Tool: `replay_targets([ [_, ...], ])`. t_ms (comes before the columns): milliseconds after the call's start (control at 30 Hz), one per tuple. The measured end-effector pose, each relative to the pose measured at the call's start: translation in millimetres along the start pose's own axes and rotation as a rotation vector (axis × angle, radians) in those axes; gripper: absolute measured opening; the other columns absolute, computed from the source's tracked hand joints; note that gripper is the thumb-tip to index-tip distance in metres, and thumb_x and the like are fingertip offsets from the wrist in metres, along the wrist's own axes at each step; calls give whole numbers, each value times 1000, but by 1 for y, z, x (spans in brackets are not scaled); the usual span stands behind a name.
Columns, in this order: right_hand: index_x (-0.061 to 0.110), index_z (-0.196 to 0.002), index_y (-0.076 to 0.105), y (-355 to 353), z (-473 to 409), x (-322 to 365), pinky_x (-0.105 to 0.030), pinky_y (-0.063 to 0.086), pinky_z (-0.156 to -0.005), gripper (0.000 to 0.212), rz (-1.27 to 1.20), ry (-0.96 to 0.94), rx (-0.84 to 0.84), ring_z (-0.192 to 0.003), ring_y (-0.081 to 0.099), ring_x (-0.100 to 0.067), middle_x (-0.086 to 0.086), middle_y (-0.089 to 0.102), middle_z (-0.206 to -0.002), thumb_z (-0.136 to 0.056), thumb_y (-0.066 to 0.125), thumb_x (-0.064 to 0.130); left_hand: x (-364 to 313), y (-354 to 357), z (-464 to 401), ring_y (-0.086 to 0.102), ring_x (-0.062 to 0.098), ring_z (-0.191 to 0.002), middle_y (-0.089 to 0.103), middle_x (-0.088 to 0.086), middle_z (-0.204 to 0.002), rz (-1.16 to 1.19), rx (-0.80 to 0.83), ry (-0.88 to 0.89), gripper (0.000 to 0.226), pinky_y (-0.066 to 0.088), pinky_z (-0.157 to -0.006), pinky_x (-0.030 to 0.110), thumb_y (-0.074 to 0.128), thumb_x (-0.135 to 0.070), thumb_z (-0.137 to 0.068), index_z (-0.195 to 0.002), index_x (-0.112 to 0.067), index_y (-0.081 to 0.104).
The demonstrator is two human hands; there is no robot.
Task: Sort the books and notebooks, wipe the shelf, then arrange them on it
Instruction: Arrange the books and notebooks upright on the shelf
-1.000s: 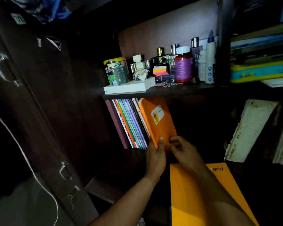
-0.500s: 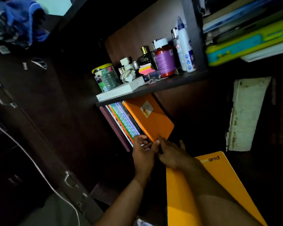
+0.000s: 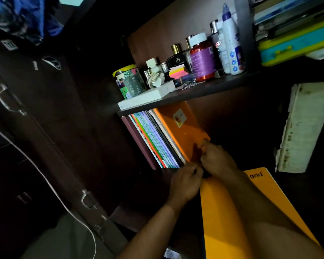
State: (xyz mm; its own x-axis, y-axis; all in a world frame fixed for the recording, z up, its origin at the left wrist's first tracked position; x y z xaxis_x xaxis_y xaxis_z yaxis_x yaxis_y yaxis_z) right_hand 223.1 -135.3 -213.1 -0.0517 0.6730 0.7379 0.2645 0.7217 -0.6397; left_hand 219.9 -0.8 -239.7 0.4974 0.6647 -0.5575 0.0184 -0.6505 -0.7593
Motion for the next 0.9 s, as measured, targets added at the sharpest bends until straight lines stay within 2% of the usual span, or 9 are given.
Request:
replay_targets([
  [133, 19, -118, 61, -11, 3, -2, -40, 52, -90, 26, 51, 54, 32, -106, 63, -35, -13, 64, -118, -95, 51, 24, -12, 8, 16, 54, 18, -115, 63, -1, -120, -174, 194, 241, 52, 42, -99, 33, 59, -62, -86, -123, -25, 64],
  [200, 16, -112, 64, -13, 5, 1, -39, 52, -88, 23, 37, 33, 49, -106, 63, -34, -13, 65, -116, -98, 52, 29, -10, 0, 21, 57, 14, -117, 64, -7, -123, -56, 275, 132, 59, 45, -104, 36, 72, -66, -78, -124, -31, 61],
  [333, 23, -110, 66, -22, 14, 31, -37, 53, -90, 22, -53, -175, 85, -103, 65, -22, 1, 69, -104, -91, 65, 34, -18, -29, 31, 71, 13, -95, 75, 8, -107, 224, 396, -107, 43, 60, -87, 46, 88, -31, -79, -112, -10, 71],
  [433, 34, -120, 58, -29, 18, 41, -42, 51, -98, 40, -85, -274, 81, -112, 62, -17, 9, 65, -115, -86, 69, 51, -15, -76, 33, 70, 8, -82, 77, 4, -92, 211, 203, -153, 29, 59, -78, 36, 91, -21, -75, -97, -13, 75],
  [533, 46, -145, 29, -30, 17, 37, -48, 45, -105, 77, -215, -187, 222, -130, 48, -19, 11, 46, -142, -83, 73, 59, 0, -161, 29, 72, 15, -83, 78, 1, -92, 210, -93, -214, 40, 57, -70, 30, 93, -31, -66, -101, -18, 76],
  [600, 45, -150, 17, -16, 21, 40, -37, 45, -96, 89, -394, -113, 293, -120, 47, -13, 18, 43, -132, -84, 75, 54, 4, -203, 31, 73, 18, -85, 79, 1, -96, 217, -209, -179, 37, 57, -72, 31, 90, -29, -70, -104, -21, 77],
  [733, 28, -129, 46, 24, 30, 47, -18, 43, -73, 37, -557, -163, 181, -108, 60, -7, 24, 54, -107, -97, 66, 32, -5, -211, 49, 74, 20, -89, 78, 4, -104, 556, -430, -131, 40, 61, -73, 33, 82, -16, -80, -119, -16, 72],
  [800, 28, -123, 47, 29, 33, 47, -15, 43, -72, 29, -656, -186, 90, -98, 59, 9, 24, 57, -108, -99, 63, 30, 1, -180, 64, 72, 22, -105, 74, 5, -119, 848, -409, -180, 56, 61, -85, 39, 81, -25, -83, -134, -17, 61],
  [900, 31, -128, 41, 27, 33, 49, -5, 44, -72, 32, -669, -231, 8, -94, 55, 21, 25, 55, -115, -101, 59, 33, 16, -117, 100, 71, 12, -108, 71, -6, -127, 797, -274, -336, 69, 59, -89, 35, 91, -48, -68, -128, -36, 57],
])
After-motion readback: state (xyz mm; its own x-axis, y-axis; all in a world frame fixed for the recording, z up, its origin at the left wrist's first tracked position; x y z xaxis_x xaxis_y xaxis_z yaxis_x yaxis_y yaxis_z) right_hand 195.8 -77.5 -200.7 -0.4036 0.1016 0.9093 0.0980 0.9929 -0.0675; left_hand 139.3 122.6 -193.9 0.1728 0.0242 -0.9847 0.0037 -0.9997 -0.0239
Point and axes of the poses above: each hand's wrist, its own z-axis away from the middle knuckle, its own y-axis out of the palm, x = y × z, the point moved 4 cm from there along -z, towards the middle knuckle
